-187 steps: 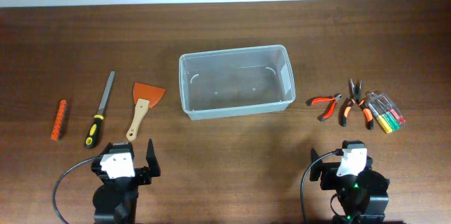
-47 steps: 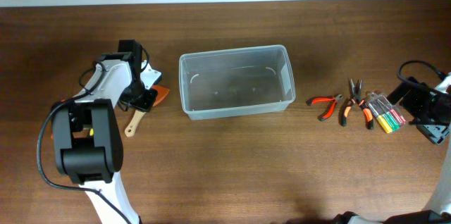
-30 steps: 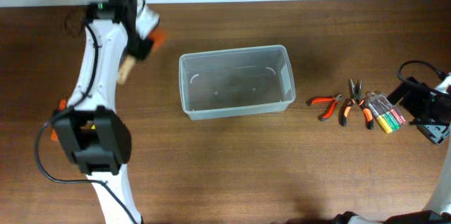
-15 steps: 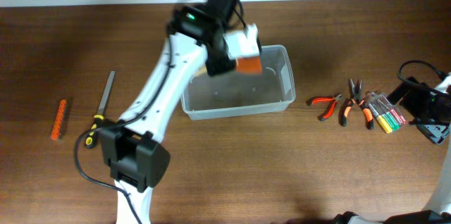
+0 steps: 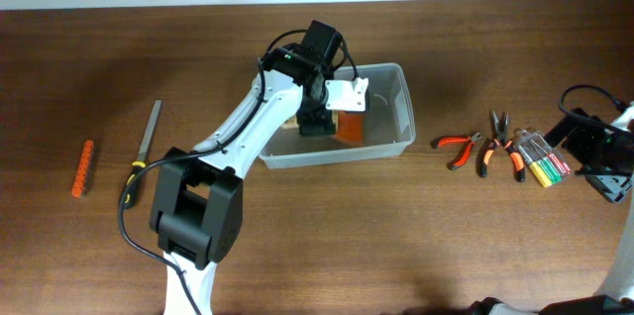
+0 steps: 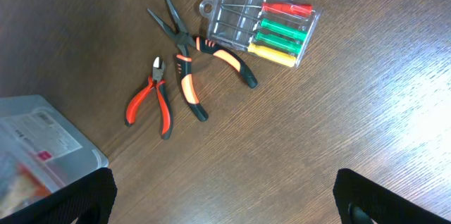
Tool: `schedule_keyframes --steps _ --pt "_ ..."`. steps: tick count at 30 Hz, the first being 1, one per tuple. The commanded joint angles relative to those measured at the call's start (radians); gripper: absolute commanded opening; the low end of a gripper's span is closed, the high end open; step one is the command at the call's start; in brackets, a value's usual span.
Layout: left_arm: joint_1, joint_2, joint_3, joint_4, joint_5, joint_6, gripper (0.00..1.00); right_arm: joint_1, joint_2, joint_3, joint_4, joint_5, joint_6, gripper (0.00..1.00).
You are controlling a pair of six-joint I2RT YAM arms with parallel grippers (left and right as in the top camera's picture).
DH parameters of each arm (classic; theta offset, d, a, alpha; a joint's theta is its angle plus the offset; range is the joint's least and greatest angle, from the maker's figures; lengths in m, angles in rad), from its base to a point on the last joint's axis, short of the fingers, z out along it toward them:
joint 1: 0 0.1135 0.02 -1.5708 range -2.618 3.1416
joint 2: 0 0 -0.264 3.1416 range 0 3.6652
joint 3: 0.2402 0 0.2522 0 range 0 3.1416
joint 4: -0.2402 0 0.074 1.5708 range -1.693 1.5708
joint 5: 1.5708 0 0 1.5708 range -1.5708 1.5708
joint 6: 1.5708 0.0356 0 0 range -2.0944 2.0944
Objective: Pack container
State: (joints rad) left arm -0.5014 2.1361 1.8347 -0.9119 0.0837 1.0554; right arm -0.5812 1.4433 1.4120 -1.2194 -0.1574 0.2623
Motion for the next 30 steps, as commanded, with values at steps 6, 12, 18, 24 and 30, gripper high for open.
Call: schedule_keyframes --steps 6,12,18,24,30 --pt "0.010 -0.037 0.224 -0.260 -0.248 -0.404 0.99 -0.003 0.005 0.018 0.001 0.012 0.008 0.99" --pt "0.171 -0.051 0.375 -0.435 -0.439 -0.642 0.99 -0.003 0.005 0.018 0.000 0.012 0.008 0.98" --pt "0.504 0.009 0.345 -0.536 -0.294 -0.689 0.99 -0.003 0.005 0.018 0.001 0.012 0.008 0.99" --pt "0.747 0.128 0.284 -0.531 -0.100 -0.690 0.99 -0.003 0.005 0.018 0.004 0.012 0.009 0.99" --pt "0.822 0.250 0.273 -0.525 -0.082 -0.688 0.99 -0.003 0.005 0.018 0.004 0.012 0.009 0.99"
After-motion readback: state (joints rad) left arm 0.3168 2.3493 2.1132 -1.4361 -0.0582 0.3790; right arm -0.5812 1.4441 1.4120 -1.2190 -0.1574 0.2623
